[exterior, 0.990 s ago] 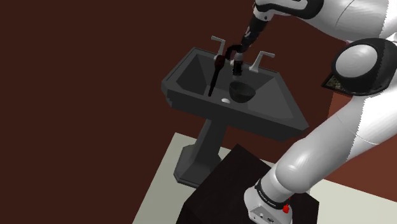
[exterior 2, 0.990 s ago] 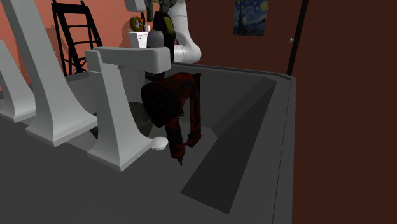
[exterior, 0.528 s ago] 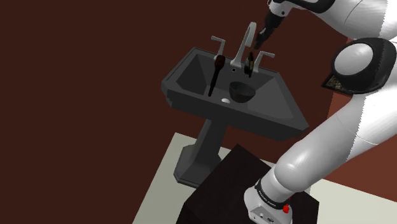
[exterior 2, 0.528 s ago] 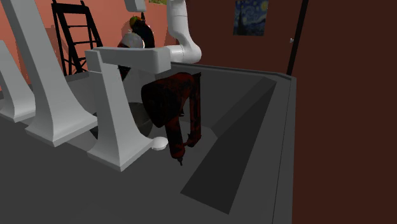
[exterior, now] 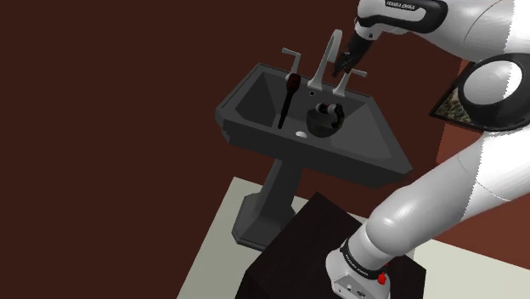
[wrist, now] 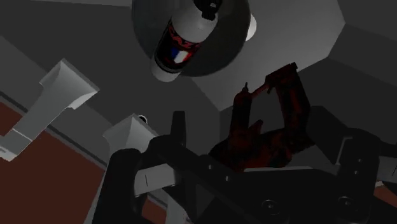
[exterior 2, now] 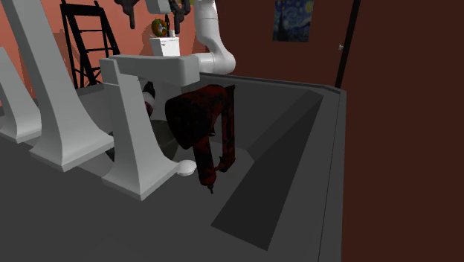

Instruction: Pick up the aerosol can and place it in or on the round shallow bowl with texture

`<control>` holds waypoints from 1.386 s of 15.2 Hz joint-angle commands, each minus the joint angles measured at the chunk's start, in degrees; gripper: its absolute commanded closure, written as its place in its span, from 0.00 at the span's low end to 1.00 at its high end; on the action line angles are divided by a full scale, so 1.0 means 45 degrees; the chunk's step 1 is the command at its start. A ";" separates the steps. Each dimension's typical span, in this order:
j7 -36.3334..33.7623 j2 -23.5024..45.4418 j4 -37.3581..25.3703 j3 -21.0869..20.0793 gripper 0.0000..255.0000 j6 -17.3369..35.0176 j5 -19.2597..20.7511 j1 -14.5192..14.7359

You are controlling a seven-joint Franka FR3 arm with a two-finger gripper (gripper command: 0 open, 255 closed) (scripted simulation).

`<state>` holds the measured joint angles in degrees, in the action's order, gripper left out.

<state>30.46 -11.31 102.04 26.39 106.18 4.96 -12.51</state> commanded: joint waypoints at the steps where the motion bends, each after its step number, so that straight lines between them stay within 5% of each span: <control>1: -0.1527 -0.0130 0.0986 -0.0216 0.00 0.0818 0.0553 -0.0189; 10: -0.8157 0.0665 0.3884 -0.0815 0.00 0.3576 0.2558 -0.1065; 21: -0.8139 0.1371 0.4486 -0.0571 0.00 0.4880 0.2457 -0.1181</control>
<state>-6.20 -5.24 122.21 23.81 128.03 16.05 -17.82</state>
